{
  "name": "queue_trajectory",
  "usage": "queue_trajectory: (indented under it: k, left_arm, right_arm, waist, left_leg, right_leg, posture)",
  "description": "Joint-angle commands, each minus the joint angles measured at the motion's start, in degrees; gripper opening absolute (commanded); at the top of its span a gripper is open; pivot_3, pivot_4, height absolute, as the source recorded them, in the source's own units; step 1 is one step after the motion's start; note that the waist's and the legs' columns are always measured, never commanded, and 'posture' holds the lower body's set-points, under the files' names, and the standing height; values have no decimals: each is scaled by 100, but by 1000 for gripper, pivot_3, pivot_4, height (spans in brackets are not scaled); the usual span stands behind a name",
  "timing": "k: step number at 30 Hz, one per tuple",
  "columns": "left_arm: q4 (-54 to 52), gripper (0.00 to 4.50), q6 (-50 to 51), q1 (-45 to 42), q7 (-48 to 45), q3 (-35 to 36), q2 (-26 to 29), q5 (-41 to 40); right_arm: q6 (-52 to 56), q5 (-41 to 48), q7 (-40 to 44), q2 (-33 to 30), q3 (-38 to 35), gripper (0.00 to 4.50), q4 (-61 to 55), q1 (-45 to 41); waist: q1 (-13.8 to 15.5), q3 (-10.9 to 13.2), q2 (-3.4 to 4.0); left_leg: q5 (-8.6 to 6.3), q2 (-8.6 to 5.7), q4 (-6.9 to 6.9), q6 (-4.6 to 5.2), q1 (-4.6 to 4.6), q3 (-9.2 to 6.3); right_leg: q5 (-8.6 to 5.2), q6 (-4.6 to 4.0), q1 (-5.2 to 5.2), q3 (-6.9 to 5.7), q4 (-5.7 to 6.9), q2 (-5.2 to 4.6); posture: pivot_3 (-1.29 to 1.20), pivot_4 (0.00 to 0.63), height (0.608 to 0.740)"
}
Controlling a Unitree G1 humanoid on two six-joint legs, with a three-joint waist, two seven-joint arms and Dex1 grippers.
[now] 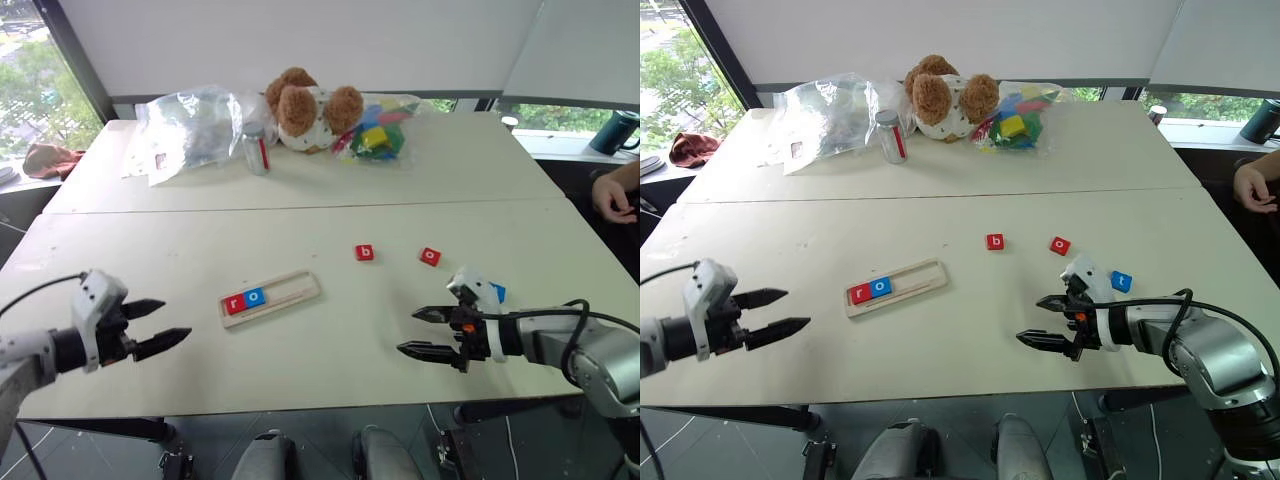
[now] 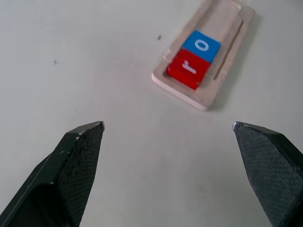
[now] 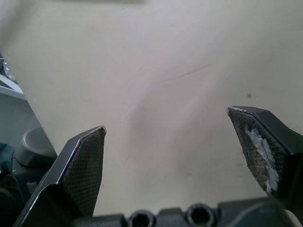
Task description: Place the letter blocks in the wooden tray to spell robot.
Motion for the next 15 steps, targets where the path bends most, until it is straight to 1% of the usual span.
queue_trajectory:
  k: [1,5,8,11,15]
  left_arm:
    - [148,4500,-448,-606,-330,-622,39,287]
    - [683,4500,-1103,-1248,-543,-1325,-209,746]
    - [999,4500,-1499,-1654,-695,-1665,-423,957]
    - [1335,4500,-1855,-1986,-882,-1892,-511,1155]
    - [1794,4500,-2347,-2177,-1045,-2103,-590,1415]
  right_arm:
    - [135,264,22,126,-75,4472,-215,-483]
    - [306,298,-169,436,323,4472,-610,-778]
    - [394,274,-292,636,580,4472,-844,-893]
    - [505,313,-463,873,773,4472,-1032,-1034]
    - [588,334,-583,1020,888,4472,-1160,-1051]
  waist:
    - [-9,0,2]
    - [-16,0,1]
    - [-13,1,2]
    - [-13,1,1]
    - [-13,1,1]
  left_leg:
    - [0,0,0,0,1,0]
    - [0,0,-16,0,0,0]
    - [1,0,-20,-1,-8,2]
    - [1,-1,-8,0,-16,2]
    - [1,-2,1,0,-17,2]
  right_leg:
    - [2,3,0,0,0,0]
    - [9,15,-11,-3,0,0]
    - [9,16,-20,-5,0,1]
    - [9,17,-22,-6,1,1]
    - [10,18,-20,-6,3,1]
  posture:
    - [0,150,740]
    - [0,150,740]
    - [0,150,740]
    - [0,150,740]
    - [0,150,740]
